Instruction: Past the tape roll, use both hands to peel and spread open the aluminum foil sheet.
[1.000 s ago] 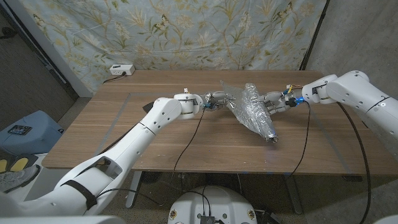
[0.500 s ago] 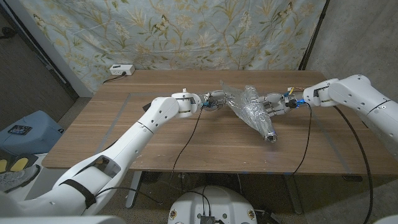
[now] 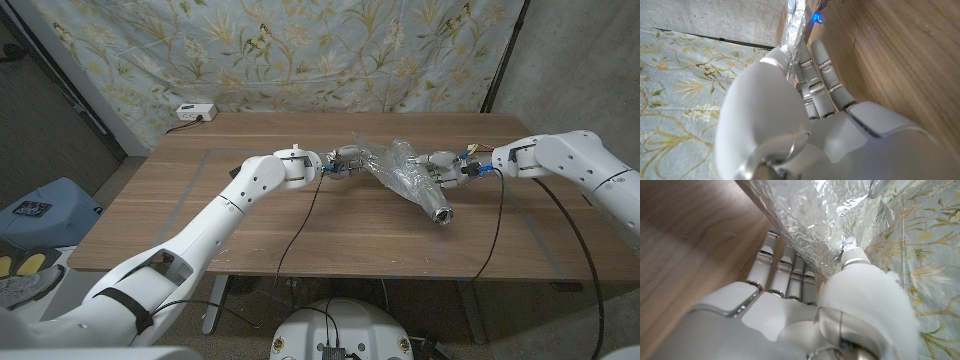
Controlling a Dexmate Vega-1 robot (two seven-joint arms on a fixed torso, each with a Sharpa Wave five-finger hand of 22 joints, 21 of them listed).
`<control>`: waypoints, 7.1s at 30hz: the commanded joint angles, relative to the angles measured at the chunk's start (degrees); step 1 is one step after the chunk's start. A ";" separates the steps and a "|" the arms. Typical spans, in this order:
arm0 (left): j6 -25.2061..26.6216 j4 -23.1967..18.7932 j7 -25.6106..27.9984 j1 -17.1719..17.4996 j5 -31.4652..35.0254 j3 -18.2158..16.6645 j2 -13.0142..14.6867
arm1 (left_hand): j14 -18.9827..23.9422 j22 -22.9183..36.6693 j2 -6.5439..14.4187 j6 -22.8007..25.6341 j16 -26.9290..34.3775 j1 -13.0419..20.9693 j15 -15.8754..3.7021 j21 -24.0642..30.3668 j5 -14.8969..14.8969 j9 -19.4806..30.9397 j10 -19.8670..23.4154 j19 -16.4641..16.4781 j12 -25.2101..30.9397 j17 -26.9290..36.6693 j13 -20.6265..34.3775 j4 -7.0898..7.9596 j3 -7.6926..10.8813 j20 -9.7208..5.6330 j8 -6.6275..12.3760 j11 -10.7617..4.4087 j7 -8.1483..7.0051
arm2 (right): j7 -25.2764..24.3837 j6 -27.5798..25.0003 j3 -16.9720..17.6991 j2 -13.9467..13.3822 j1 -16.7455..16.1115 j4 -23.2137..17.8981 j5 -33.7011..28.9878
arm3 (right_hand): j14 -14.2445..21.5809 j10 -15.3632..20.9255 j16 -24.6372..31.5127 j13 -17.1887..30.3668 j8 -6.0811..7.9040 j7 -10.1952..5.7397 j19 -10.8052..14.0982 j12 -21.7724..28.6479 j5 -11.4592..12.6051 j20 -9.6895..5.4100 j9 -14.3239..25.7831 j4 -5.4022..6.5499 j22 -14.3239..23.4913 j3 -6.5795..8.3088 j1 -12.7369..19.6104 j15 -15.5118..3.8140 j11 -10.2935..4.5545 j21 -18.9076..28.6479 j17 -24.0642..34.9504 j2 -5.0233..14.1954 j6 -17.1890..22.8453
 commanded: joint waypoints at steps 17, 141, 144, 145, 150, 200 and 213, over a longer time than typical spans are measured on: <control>-0.48 1.23 -5.94 -2.68 1.80 1.52 2.52 | 2.79 0.02 -0.57 2.07 0.32 -0.69 -2.86 0.94 0.36 0.44 4.66 0.19 -0.50 1.02 0.01 0.02 0.98 -1.00 -0.16 -4.65 1.23 | -0.48 7.70 7.24 3.45 -7.53 2.31 10.13 | 0.66 1.60 -0.66 -2.38 -0.15 -1.22 0.63 0.24 0.39 -0.16 -0.64 -0.34 0.18 -0.04 0.30 -0.14 -0.41 0.18 -0.29 0.28 1.92; 3.25 -3.27 -1.94 1.47 -9.65 -3.82 7.00 | 3.95 -0.10 -2.30 4.05 0.54 -1.86 -3.33 4.10 0.04 1.59 6.27 -0.27 -2.86 3.40 0.44 -0.05 3.68 -2.44 -0.30 -5.17 1.05 | -1.31 -2.81 10.86 7.87 -9.68 10.53 25.99 | -0.38 -2.94 -5.52 -16.33 -4.24 2.65 4.33 -17.75 1.91 -0.71 -11.36 2.65 0.13 -5.46 -11.72 3.97 4.88 -0.40 -7.80 -5.12 -5.47; 2.99 -3.56 -1.48 1.75 -9.93 -3.93 7.12 | 3.98 -0.11 -2.31 4.03 0.54 -1.88 -3.34 4.16 0.03 1.59 6.34 -0.29 -2.88 3.42 0.49 -0.05 3.73 -2.45 -0.33 -5.14 1.03 | -1.17 -3.15 10.62 7.77 -9.22 10.83 25.83 | -0.31 -2.86 -5.47 -16.48 -4.19 2.66 4.58 -17.98 2.01 -0.66 -11.53 2.65 0.12 -5.46 -11.76 3.98 5.06 -0.34 -7.82 -5.03 -5.60; 2.94 -3.62 -1.44 1.80 -10.00 -3.93 7.20 | 3.97 -0.12 -2.33 4.04 0.53 -1.89 -3.37 4.17 0.03 1.59 6.35 -0.30 -2.88 3.43 0.51 -0.05 3.73 -2.44 -0.32 -5.18 0.97 | -1.21 -3.25 10.56 7.72 -9.09 10.87 25.76 | -0.22 -2.79 -5.43 -16.51 -4.19 2.66 4.64 -18.00 2.03 -0.64 -11.56 2.64 0.12 -5.45 -11.76 4.04 5.07 -0.33 -7.82 -5.01 -5.63; 2.77 -3.83 -1.40 1.93 -10.43 -3.94 7.53 | 4.01 -0.13 -2.33 4.09 0.47 -1.92 -3.42 4.27 0.02 1.61 6.37 -0.35 -2.98 3.40 0.53 -0.04 3.83 -2.48 -0.33 -5.19 0.99 | -1.49 -3.70 10.66 7.30 -9.05 10.80 25.82 | -0.15 -2.66 -5.34 -16.74 -4.10 2.66 4.82 -18.36 2.19 -0.66 -11.81 2.61 0.12 -5.36 -11.74 4.11 5.03 -0.34 -7.81 -4.71 -5.79; 2.50 -5.58 -2.26 2.92 -12.45 -4.60 10.83 | 4.26 -0.16 -2.67 4.44 0.30 -2.37 -3.58 5.30 -0.22 1.58 7.13 -0.68 -3.84 3.78 0.57 -0.01 4.39 -2.60 -0.42 -5.33 0.85 | -2.58 -0.62 12.76 7.13 -9.99 10.84 25.48 | -0.29 -1.62 -5.11 -17.66 -3.49 2.68 5.21 -20.82 2.52 -0.70 -13.31 1.93 0.12 -4.99 -11.59 4.15 5.06 -0.71 -7.84 -3.59 -5.99; 2.63 -6.17 -2.51 2.90 -12.80 -4.55 11.66 | 4.17 -0.18 -2.82 4.49 0.25 -2.42 -3.56 5.43 -0.28 1.62 7.14 -0.83 -4.04 3.97 0.63 -0.07 4.50 -2.60 -0.41 -5.33 0.84 | -1.56 0.58 13.28 7.07 -10.41 10.96 24.99 | -0.16 -1.27 -5.01 -17.59 -3.24 2.59 5.22 -21.30 2.50 -0.75 -13.50 1.60 0.12 -4.84 -11.38 4.06 4.89 -0.80 -7.89 -3.35 -5.58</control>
